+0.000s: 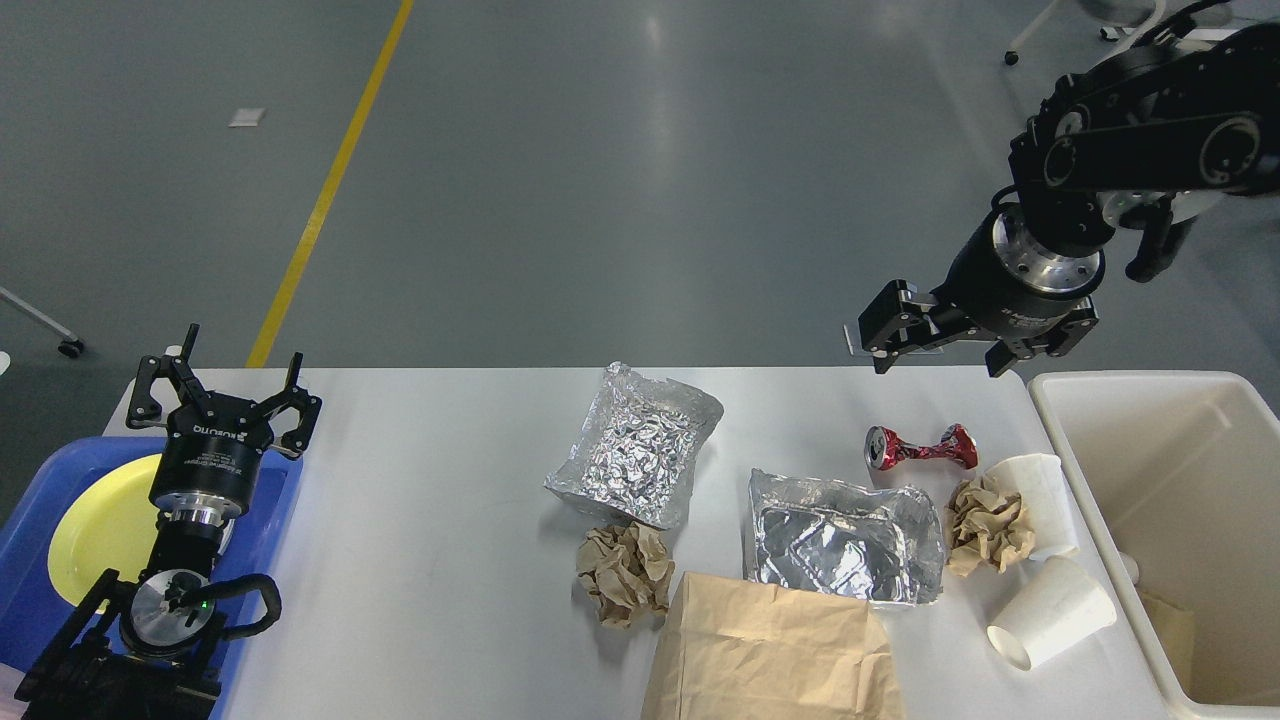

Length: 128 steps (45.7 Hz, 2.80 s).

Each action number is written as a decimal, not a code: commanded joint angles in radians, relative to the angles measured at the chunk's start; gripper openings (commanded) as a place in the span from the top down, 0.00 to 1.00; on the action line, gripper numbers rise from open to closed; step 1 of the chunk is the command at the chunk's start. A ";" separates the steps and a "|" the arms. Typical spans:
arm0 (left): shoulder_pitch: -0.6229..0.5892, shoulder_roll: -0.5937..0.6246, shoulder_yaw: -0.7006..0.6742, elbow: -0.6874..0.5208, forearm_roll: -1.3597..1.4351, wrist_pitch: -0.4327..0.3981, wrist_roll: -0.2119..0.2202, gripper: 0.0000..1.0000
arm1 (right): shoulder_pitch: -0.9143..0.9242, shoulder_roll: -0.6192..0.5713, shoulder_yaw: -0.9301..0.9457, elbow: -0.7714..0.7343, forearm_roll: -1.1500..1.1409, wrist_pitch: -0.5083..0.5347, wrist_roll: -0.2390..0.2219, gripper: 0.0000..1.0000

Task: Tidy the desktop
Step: 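Move the right gripper over the large brown paper bag, then lower the right gripper and grasp the brown paper bag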

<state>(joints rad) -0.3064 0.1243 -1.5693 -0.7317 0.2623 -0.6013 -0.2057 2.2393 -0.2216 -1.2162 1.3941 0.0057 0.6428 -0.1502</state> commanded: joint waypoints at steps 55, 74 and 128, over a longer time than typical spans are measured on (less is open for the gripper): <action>0.000 0.000 0.000 0.000 0.000 0.000 0.000 0.04 | -0.248 0.034 0.294 0.131 -0.025 -0.089 -0.120 0.00; 0.000 0.000 0.000 0.000 0.000 -0.002 0.000 0.04 | -0.506 0.120 0.351 0.152 -0.265 -0.386 -0.120 0.02; 0.000 0.000 0.000 0.000 0.000 -0.003 0.000 0.04 | -0.813 0.249 0.326 0.076 -0.889 -0.497 -0.049 0.30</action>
<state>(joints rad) -0.3065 0.1242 -1.5687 -0.7317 0.2623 -0.6031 -0.2055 1.4540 0.0108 -0.8859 1.4892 -0.8832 0.1450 -0.1982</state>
